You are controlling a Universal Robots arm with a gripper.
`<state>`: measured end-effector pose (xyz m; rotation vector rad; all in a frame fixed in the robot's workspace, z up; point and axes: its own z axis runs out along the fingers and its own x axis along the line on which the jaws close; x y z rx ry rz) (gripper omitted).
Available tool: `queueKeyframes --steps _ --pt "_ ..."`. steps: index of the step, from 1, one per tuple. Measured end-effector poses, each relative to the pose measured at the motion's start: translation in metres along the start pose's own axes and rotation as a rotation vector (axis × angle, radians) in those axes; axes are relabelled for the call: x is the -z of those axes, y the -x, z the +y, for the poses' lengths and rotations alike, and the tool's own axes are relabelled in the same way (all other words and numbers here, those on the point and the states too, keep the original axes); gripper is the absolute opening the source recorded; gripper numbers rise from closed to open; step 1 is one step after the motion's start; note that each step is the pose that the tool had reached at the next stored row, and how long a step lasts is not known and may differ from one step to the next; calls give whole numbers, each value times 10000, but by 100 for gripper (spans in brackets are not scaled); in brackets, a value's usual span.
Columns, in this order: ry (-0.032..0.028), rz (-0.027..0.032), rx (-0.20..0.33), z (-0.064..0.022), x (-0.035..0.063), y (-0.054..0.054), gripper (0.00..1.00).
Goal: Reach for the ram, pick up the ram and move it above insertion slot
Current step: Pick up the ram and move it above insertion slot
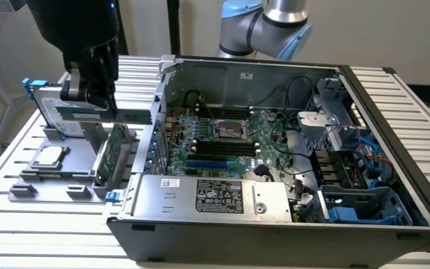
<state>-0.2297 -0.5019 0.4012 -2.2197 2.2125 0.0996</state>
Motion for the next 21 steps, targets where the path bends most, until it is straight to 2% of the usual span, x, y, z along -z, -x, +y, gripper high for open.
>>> queueKeyframes --steps 3,8,10,14,21 --pt "0 -75 3 -136 6 4 14" --pt "0 -232 9 -362 15 15 14" --pt "-1 -274 11 -452 17 21 14" --pt "3 -316 13 -633 21 39 14" --pt "6 -336 13 -954 16 101 14"
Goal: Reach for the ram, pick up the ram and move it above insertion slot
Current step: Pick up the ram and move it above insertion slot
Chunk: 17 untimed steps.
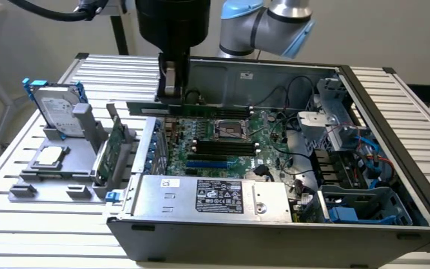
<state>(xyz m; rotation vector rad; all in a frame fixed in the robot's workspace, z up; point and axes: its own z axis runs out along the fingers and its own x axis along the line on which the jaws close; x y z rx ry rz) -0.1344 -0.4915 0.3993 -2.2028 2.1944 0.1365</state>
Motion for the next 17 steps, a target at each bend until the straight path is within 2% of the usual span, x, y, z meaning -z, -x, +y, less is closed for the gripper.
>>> queueKeyframes --steps 5,12,17 --pt "0 0 1 -170 -27 105 14" --pt "-1 0 1 -320 -67 299 14" --pt "0 0 0 -480 -88 397 14"
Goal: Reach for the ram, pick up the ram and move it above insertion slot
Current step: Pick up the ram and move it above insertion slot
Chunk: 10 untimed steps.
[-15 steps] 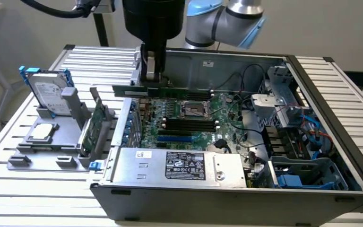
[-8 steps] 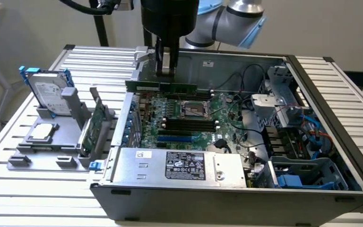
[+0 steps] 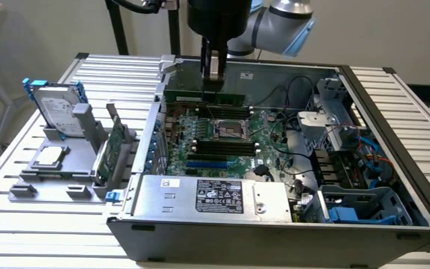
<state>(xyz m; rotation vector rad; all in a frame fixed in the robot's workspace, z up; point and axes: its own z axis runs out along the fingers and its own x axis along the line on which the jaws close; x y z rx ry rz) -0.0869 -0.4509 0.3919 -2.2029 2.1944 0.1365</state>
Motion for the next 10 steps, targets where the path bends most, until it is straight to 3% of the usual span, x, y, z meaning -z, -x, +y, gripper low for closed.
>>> queueKeyframes --steps 10 --pt "-1 0 1 -350 -39 162 14"
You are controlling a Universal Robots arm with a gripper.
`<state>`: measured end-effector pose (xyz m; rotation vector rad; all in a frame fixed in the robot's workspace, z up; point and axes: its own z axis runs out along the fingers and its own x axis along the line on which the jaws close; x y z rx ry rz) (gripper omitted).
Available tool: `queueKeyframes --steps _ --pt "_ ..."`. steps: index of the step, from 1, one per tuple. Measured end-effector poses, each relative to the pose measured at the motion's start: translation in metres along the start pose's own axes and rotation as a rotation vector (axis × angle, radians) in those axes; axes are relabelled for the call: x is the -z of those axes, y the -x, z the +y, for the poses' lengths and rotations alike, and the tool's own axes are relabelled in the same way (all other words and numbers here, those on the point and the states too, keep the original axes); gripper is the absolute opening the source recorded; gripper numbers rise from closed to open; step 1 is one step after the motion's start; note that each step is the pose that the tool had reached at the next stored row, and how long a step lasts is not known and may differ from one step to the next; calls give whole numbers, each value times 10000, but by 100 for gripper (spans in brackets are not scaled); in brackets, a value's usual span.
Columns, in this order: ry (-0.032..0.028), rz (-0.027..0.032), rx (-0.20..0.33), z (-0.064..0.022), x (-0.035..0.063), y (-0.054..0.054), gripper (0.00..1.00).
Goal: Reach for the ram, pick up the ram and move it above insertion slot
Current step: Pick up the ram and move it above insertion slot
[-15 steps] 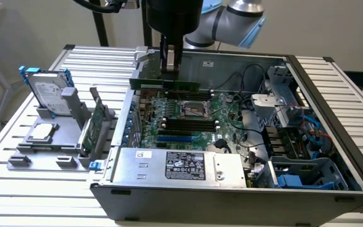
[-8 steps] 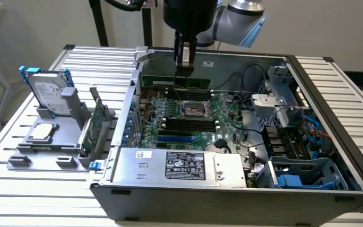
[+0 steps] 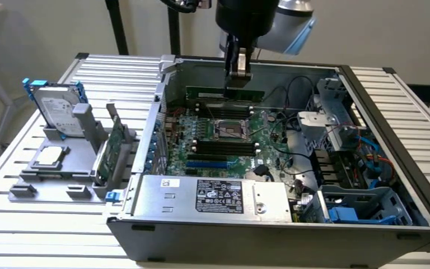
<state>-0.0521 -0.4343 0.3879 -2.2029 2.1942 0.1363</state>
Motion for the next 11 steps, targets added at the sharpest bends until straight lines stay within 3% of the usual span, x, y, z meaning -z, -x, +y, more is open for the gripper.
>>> queueKeyframes --steps 4,11 --pt "-4 -1 1 -67 -12 22 14" --pt "-4 0 0 -72 -13 25 14"
